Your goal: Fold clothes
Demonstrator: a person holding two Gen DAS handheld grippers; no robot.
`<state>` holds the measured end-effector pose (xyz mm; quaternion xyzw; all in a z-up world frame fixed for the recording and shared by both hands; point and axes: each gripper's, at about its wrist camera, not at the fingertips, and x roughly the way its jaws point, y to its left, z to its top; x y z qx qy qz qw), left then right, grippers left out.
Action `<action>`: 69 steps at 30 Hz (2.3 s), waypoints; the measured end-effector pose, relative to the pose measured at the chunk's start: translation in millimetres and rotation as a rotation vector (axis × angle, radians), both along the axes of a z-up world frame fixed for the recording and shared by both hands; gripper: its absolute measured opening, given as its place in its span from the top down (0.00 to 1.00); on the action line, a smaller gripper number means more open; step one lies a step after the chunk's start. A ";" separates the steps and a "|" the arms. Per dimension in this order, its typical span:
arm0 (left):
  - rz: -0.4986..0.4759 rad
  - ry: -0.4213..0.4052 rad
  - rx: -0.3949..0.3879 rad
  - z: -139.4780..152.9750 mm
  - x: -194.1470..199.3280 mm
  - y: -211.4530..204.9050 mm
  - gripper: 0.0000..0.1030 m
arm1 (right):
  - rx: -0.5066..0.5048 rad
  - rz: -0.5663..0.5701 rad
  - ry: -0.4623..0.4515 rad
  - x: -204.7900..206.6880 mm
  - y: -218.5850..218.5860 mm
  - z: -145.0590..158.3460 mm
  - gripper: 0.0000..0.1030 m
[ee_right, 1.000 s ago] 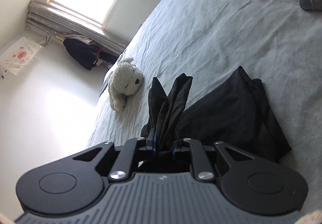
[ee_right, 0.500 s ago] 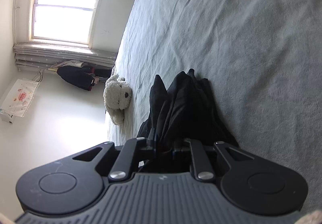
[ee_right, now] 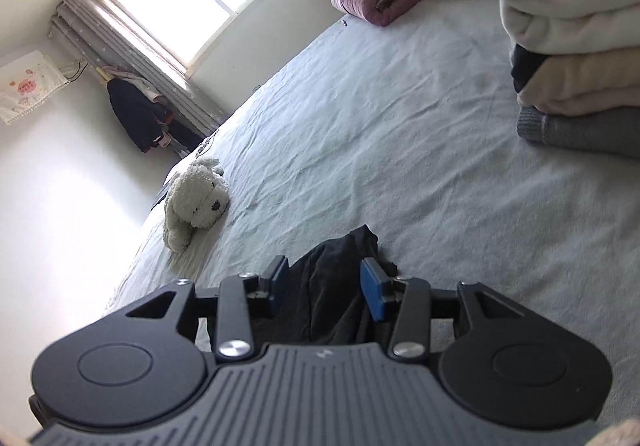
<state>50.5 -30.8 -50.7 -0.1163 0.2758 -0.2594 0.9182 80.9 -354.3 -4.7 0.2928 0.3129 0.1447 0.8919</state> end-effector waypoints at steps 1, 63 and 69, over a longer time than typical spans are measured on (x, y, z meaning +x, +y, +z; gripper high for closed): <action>-0.013 -0.006 0.019 -0.9 -1.7 -4.2 0.77 | -0.029 0.008 -0.009 3.3 5.2 -2.6 0.56; -0.132 -0.083 0.262 10.1 65.7 -60.6 0.75 | -0.680 0.165 -0.292 -13.3 83.4 -16.5 0.66; -0.175 -0.078 0.393 6.1 81.0 -74.9 0.75 | -0.774 0.133 -0.230 15.6 84.8 -43.2 0.67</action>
